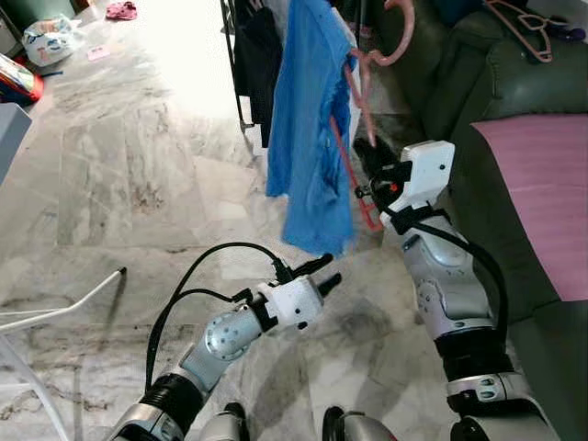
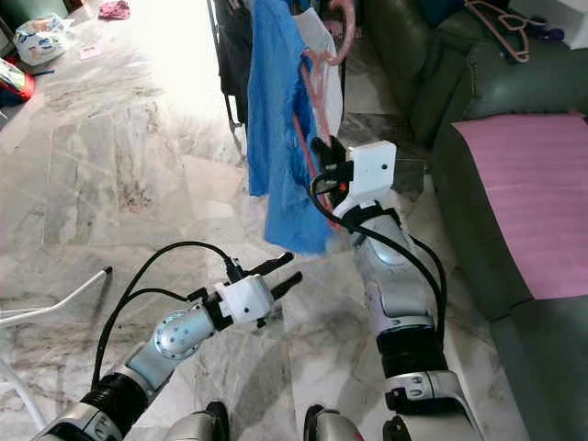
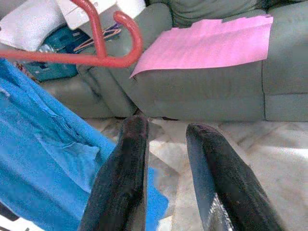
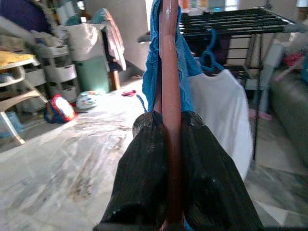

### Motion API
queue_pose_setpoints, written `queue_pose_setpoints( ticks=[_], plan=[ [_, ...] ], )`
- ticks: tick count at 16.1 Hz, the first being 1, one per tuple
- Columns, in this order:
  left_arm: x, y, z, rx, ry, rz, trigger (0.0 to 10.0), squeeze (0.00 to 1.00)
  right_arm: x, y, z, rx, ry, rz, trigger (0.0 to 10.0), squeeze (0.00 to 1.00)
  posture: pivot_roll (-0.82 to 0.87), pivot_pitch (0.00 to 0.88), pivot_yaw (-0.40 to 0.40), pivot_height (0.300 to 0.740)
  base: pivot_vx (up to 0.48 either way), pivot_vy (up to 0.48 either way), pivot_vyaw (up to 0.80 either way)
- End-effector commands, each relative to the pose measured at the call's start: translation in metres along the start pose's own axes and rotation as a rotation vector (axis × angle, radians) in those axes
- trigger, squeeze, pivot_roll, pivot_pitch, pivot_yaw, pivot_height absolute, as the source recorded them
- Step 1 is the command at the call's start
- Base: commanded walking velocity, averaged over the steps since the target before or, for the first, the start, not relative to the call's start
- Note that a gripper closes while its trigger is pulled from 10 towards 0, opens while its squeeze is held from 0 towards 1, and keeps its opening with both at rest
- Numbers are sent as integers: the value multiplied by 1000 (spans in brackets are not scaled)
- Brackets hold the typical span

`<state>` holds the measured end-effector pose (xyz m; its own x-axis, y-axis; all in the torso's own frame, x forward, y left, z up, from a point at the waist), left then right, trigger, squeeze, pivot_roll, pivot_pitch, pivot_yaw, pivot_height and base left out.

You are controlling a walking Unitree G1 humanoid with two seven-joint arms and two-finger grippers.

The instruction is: Hang hanger

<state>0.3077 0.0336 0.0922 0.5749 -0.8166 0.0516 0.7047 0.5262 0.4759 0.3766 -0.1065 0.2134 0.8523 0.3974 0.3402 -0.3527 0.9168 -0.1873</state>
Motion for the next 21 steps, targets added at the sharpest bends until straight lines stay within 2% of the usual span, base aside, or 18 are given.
queue_pose_setpoints(
  ticks=[1,2,3,5,7,9,10,12,16,21],
  plan=[
    [-4,-2,-5,-19,22,-4,10000,1000,-4,10,2,5,-31,68,10000,0,29,221,-2,740,0,0,0],
    [-8,5,-5,-14,20,11,10000,1000,-15,13,-6,-21,-43,97,10000,0,30,222,-3,740,0,0,0],
    [-10,9,-4,-5,16,22,10000,1000,-22,15,-14,-57,-11,122,10000,0,31,224,-2,740,0,0,0],
    [-15,19,-2,14,5,49,10000,1000,-36,15,-26,-61,30,147,10000,0,30,226,-1,740,0,0,0],
    [-21,35,6,46,-27,91,10000,1000,-53,9,-40,-53,73,143,10000,0,30,231,3,740,0,0,0],
    [-28,43,8,65,-33,103,10000,1000,-62,5,-45,-42,76,156,10000,0,31,234,4,740,0,0,0],
    [-35,52,6,104,-13,101,10000,1000,-72,3,-50,-62,100,207,10000,0,33,237,6,740,0,0,0],
    [-41,64,5,145,8,105,10000,1000,-83,-4,-54,-82,129,271,10000,0,36,238,7,740,0,0,0],
    [-43,82,12,204,16,111,10000,1000,-103,-12,-63,-81,195,398,10000,0,40,236,8,740,0,0,0],
    [-53,99,5,294,90,74,10000,1000,-129,-21,-71,-110,295,560,10000,0,36,233,14,740,0,0,0]
  ],
)
Point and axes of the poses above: a point about 5 cm out from each wrist's last joint towards the gripper, its own x axis pointing out of the wrist towards the gripper, its own z axis along the axis of the wrist's last joint, y = z × x, the point moved 3 cm from there along x, pointing out of the wrist towards the gripper, and after that the axes turned 8 degrees about -x, right-handed, at the moved point
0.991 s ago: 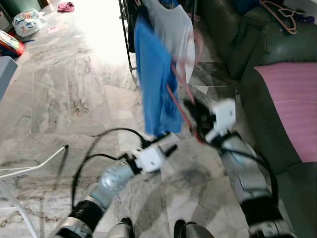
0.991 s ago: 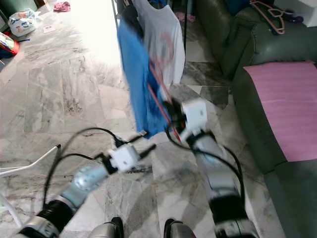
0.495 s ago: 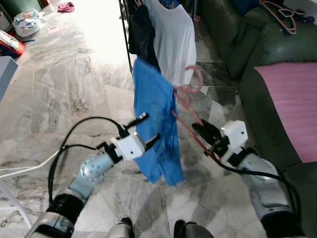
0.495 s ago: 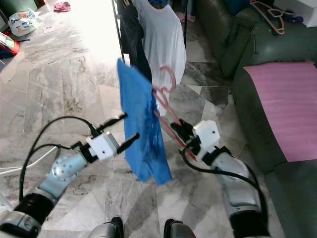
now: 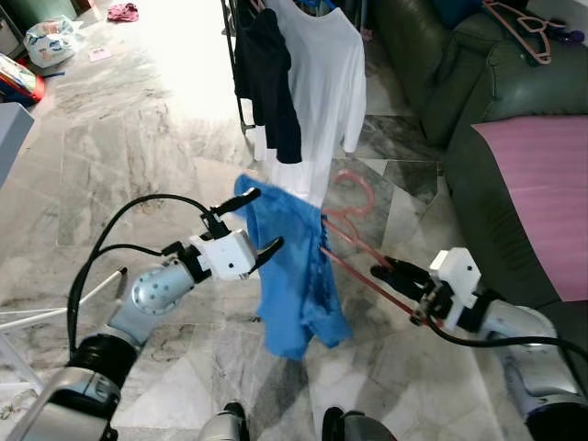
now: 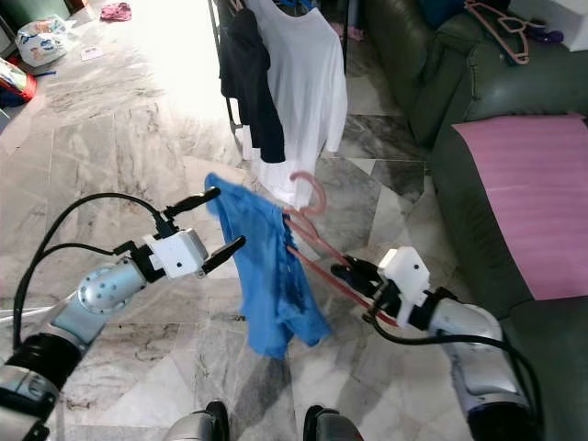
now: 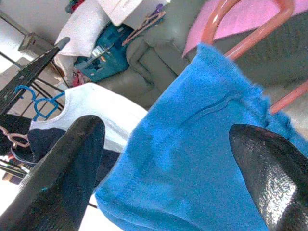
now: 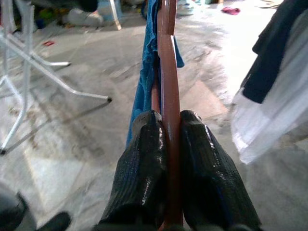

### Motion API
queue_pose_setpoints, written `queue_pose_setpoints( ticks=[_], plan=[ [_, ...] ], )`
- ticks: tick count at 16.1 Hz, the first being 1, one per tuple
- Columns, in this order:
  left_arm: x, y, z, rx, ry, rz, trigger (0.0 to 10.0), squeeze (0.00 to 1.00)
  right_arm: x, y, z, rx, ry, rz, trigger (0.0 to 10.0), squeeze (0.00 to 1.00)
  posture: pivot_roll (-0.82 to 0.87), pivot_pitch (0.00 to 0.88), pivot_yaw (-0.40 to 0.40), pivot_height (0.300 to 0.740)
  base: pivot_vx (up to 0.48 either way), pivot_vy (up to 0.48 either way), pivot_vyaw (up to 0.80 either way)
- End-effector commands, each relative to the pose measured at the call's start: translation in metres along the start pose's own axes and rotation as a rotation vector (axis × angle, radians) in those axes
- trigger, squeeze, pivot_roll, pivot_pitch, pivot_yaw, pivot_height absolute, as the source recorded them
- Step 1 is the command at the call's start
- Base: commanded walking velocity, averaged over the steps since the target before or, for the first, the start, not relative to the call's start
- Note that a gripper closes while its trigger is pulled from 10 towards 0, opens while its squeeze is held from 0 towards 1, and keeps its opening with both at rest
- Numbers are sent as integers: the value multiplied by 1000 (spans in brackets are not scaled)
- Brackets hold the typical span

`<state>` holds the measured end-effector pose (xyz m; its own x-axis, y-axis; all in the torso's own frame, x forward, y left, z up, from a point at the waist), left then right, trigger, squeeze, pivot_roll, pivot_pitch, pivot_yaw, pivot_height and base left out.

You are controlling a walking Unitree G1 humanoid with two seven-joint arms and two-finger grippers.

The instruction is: Hang hanger

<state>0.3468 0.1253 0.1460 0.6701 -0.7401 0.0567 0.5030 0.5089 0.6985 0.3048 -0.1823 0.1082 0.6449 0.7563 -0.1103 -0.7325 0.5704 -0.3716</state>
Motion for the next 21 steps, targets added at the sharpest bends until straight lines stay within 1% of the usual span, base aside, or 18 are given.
queue_pose_setpoints(
  ticks=[1,3,6,9,11,12,15,16,17,18,19,20,21],
  plan=[
    [-5,-2,-5,27,25,-45,10000,1000,-3,5,-1,-4,-4,44,10000,0,38,232,17,740,0,0,0],
    [-6,-3,-8,69,45,-95,10000,1000,-7,8,0,-8,7,98,10000,0,37,231,21,740,0,0,0],
    [-8,-4,-14,104,71,-153,10000,1000,-11,11,2,-26,19,178,10000,0,37,228,27,740,0,0,0],
    [-8,-5,-17,115,93,-192,10000,1000,-14,12,6,-37,21,230,10000,0,35,226,27,740,0,0,0],
    [-10,-11,-24,126,129,-248,10000,1000,-14,16,12,-40,9,271,10000,0,31,225,29,740,0,0,0],
    [-10,-12,-25,124,133,-257,10000,1000,-14,17,14,-43,7,284,10000,0,30,225,30,740,0,0,0],
    [-12,-24,-31,106,163,-343,10000,1000,-15,19,21,-59,6,330,10000,0,24,226,32,740,0,0,0],
    [-13,-26,-32,84,174,-357,10000,439,-17,18,22,-71,14,339,10000,0,22,226,34,740,0,0,0],
    [-14,-26,-33,83,178,-365,7529,0,-17,18,22,-80,21,343,10000,0,22,227,33,740,0,0,0],
    [-14,-25,-33,89,179,-371,6745,0,-19,17,20,-105,40,346,10000,0,23,228,32,740,0,0,0],
    [-14,-22,-34,78,194,-377,3176,0,-21,16,17,-152,78,357,10000,0,22,229,32,740,0,0,0],
    [-14,-20,-35,74,202,-377,118,0,-21,16,17,-167,83,357,10000,0,23,230,32,740,0,0,0],
    [-15,-20,-36,66,214,-392,0,0,-20,15,18,-170,81,352,10000,0,23,230,32,740,0,0,0]
  ],
)
Point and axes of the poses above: a point about 5 cm out from each wrist's last joint towards the gripper, its own x axis pointing out of the wrist towards the gripper, its own z axis along the axis of the wrist's last joint, y = z × x, the point moved 3 cm from there along x, pointing out of the wrist towards the gripper, and after that the axes turned 8 degrees about -x, right-handed, at the moved point
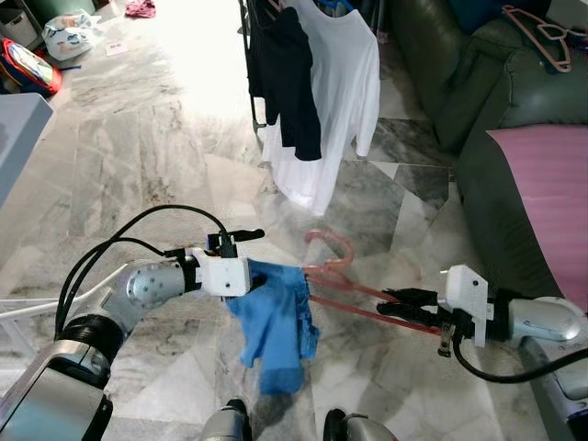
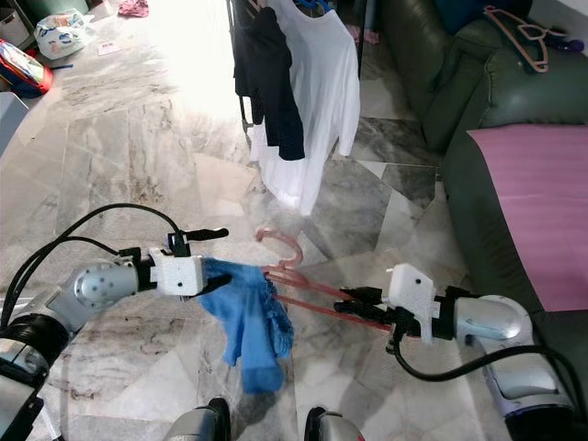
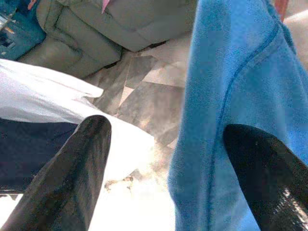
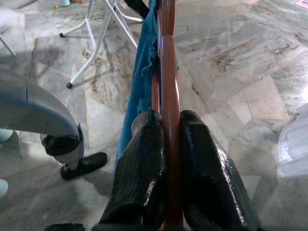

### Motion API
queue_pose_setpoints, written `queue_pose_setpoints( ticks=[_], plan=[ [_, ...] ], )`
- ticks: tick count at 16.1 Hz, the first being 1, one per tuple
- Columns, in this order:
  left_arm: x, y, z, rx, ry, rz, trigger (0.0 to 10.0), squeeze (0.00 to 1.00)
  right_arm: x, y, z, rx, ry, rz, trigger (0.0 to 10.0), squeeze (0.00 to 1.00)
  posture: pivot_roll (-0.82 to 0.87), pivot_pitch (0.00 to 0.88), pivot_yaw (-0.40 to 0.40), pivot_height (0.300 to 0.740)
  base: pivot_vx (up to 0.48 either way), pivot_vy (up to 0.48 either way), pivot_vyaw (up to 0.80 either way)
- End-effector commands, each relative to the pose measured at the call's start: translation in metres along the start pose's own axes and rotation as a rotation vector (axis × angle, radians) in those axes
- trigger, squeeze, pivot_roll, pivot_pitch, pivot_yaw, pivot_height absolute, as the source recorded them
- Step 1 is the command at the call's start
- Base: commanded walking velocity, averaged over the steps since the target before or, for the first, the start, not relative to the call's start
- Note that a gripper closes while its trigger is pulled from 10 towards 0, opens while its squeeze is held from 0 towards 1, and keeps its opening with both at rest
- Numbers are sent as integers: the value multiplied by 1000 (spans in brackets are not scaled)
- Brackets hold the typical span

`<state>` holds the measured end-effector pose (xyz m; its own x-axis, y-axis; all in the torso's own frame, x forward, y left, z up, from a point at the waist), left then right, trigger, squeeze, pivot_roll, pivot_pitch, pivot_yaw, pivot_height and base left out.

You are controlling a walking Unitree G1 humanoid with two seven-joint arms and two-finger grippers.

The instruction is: Hang hanger

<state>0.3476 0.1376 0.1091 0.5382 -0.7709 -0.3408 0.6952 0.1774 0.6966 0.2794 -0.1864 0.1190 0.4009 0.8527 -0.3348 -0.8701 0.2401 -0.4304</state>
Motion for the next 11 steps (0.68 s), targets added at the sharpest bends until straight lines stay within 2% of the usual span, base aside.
queue_pose_setpoints(
  ticks=[1,7,11],
  plan=[
    [-4,-3,-6,-20,26,-27,0,0,1,1,4,-37,-5,22,10000,0,23,230,34,740,0,0,0],
    [-6,-21,-16,-86,81,-177,0,0,1,1,3,-70,10,19,10000,0,20,232,39,740,0,0,0],
    [-3,-21,-15,-102,86,-185,0,0,1,0,4,-94,19,27,10000,0,17,234,39,740,0,0,0]
  ],
)
Point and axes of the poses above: a point about 5 cm out from each wrist's last joint towards the gripper, its own x axis pointing out of the wrist towards the gripper, its own z axis along the axis of the wrist's last joint, y = z × x, the point moved 3 cm from there along x, pointing out of the wrist towards the gripper, and after that the axes turned 8 degrees about -x, right-handed, at the moved point
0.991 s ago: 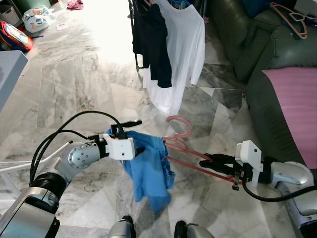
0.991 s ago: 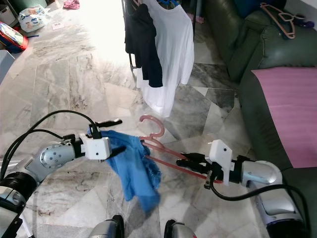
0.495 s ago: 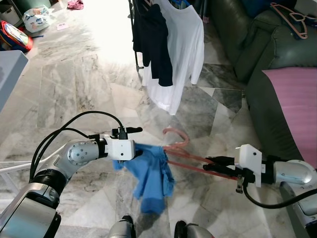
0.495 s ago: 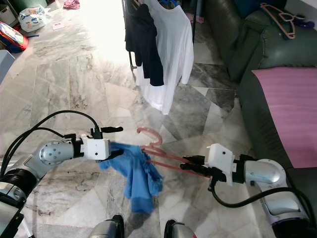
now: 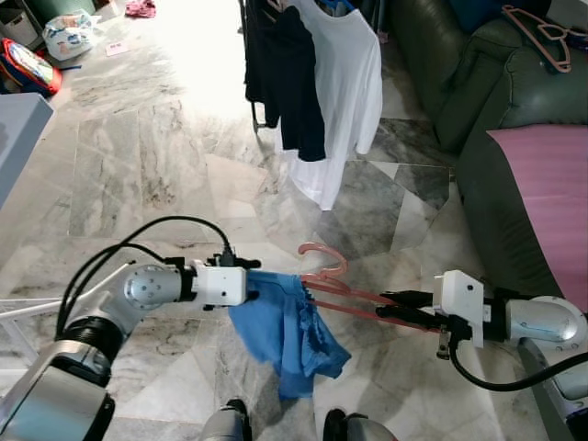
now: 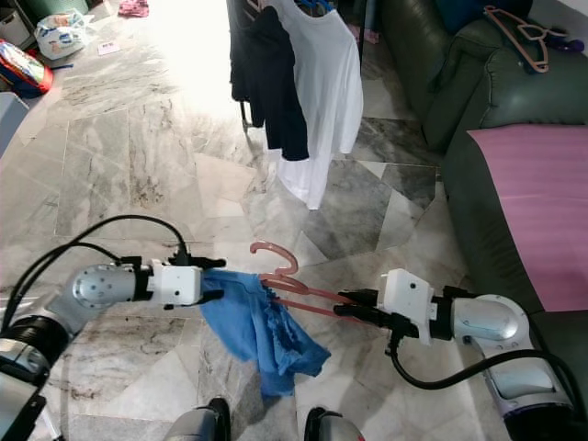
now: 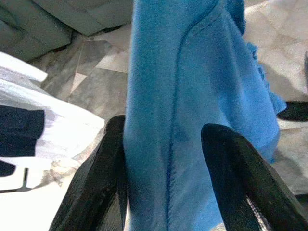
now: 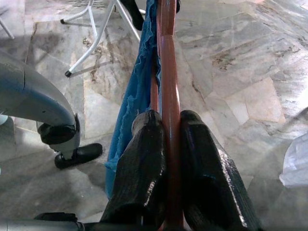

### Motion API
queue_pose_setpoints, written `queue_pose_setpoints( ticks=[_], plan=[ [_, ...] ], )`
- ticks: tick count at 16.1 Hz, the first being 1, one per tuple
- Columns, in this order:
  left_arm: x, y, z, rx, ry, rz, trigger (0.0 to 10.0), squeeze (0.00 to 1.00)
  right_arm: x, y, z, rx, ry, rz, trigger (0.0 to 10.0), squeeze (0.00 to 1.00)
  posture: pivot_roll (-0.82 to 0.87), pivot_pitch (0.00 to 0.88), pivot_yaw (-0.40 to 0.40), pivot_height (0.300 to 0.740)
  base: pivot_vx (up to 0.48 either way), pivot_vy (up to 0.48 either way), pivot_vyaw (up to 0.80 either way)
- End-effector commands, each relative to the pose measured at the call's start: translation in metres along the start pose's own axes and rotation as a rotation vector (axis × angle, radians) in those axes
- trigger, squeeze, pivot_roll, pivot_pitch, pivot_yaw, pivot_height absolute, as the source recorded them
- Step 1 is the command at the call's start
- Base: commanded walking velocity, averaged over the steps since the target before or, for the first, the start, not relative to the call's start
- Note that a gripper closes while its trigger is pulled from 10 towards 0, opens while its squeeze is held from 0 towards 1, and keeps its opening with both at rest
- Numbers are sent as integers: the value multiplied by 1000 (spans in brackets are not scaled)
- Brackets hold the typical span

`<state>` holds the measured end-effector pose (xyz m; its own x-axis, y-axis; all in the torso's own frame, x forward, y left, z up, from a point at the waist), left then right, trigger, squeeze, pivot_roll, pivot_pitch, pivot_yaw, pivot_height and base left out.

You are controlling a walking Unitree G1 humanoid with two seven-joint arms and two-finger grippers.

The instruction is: Hang hanger

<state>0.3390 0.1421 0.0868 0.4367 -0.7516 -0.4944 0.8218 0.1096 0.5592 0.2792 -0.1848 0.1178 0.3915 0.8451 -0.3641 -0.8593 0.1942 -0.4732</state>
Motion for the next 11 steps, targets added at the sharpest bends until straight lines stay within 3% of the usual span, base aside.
queue_pose_setpoints(
  ticks=[1,11],
  plan=[
    [-1,1,-2,-6,18,-9,0,0,-1,-2,4,-42,-1,10,10000,0,17,234,40,740,0,0,0],
    [1,-2,-6,-51,36,-34,0,0,0,-6,1,-80,24,22,10000,0,20,235,39,740,0,0,0]
  ],
)
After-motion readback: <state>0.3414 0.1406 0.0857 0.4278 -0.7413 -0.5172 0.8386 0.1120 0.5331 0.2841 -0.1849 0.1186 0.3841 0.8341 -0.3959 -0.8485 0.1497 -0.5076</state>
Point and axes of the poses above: a point about 5 cm out from each wrist's last joint towards the gripper, its own x axis pointing out of the wrist towards the gripper, its own z axis along the axis of the wrist's last joint, y = z × x, the point moved 3 cm from there along x, pointing out of the wrist towards the gripper, and after that the axes turned 8 degrees about -x, right-handed, at the moved point
